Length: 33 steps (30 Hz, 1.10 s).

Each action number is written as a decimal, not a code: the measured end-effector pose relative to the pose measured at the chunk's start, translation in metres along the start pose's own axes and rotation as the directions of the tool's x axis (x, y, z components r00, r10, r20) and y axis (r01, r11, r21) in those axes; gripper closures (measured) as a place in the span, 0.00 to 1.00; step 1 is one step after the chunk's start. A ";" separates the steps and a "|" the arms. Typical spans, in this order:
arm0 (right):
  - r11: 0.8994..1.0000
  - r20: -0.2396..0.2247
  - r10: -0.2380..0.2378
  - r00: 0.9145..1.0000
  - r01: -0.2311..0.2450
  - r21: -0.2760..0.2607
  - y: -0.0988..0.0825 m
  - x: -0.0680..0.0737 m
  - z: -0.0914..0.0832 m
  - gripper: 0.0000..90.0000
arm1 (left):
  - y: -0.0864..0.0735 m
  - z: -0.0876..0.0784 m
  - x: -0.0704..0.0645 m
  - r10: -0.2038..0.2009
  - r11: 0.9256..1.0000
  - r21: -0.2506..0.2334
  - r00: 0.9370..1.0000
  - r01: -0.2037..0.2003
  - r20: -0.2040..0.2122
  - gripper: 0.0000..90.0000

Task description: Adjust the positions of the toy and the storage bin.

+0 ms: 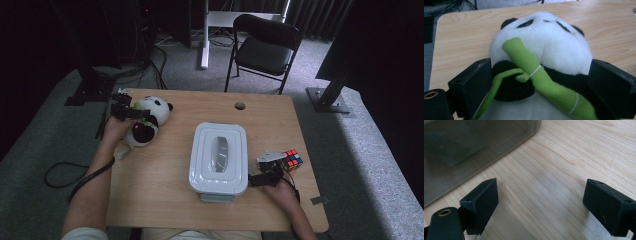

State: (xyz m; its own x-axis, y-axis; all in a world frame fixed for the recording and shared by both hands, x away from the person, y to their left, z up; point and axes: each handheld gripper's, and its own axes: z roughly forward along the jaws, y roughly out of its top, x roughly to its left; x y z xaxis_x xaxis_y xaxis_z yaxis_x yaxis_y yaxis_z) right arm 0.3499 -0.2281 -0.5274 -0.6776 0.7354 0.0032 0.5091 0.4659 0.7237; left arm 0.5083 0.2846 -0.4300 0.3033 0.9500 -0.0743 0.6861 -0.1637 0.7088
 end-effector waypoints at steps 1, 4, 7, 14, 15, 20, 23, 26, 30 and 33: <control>1.000 0.000 0.000 1.000 0.000 0.000 0.000 0.000 0.000 0.14 | -0.001 0.000 0.000 -0.003 1.000 -0.001 1.000 0.003 -0.006 0.09; 1.000 0.000 0.000 1.000 0.000 0.000 0.000 0.000 0.000 0.14 | -0.003 -0.002 0.001 -0.023 1.000 -0.002 0.999 0.023 -0.023 0.18; 1.000 0.000 0.000 1.000 0.000 0.000 0.000 0.000 0.000 0.14 | -0.008 -0.001 0.000 -0.032 0.999 0.014 0.999 0.032 -0.024 0.21; 1.000 0.002 0.001 1.000 -0.001 0.000 0.000 0.000 0.000 0.14 | -0.023 0.002 -0.008 0.004 1.000 0.028 1.000 -0.004 0.001 0.20; 1.000 0.002 0.001 1.000 -0.001 0.000 0.000 0.000 0.000 0.14 | -0.024 0.002 -0.011 0.021 0.999 0.029 1.000 -0.021 0.003 0.22; 1.000 0.002 0.002 1.000 -0.002 0.000 0.000 0.000 0.000 0.14 | -0.026 -0.003 -0.013 0.042 0.999 0.027 0.999 -0.041 -0.013 0.46; 1.000 0.003 0.002 1.000 -0.002 0.000 0.000 0.000 0.000 0.14 | -0.026 -0.008 -0.015 0.039 0.999 0.001 0.999 -0.039 -0.004 0.63; 1.000 0.002 0.002 1.000 -0.002 0.000 0.000 0.000 0.000 0.14 | -0.025 -0.011 -0.020 0.051 0.999 -0.011 0.998 -0.051 0.032 0.71; 1.000 0.002 0.002 1.000 -0.002 0.000 0.000 0.000 0.000 0.14 | -0.023 -0.015 -0.027 0.042 0.999 -0.027 0.997 -0.040 0.062 0.75; 1.000 0.002 0.002 1.000 -0.002 0.000 0.000 0.000 0.000 0.14 | -0.023 -0.017 -0.035 0.030 0.999 -0.038 0.994 -0.026 0.106 0.76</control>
State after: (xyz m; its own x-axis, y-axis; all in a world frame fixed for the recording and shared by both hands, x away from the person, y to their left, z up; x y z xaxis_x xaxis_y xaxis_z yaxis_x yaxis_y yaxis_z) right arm 0.3495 -0.2280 -0.5274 -0.6754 0.7375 0.0033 0.5106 0.4644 0.7236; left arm 0.4703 0.2596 -0.4316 0.3924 0.9110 -0.1268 0.6525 -0.1785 0.7364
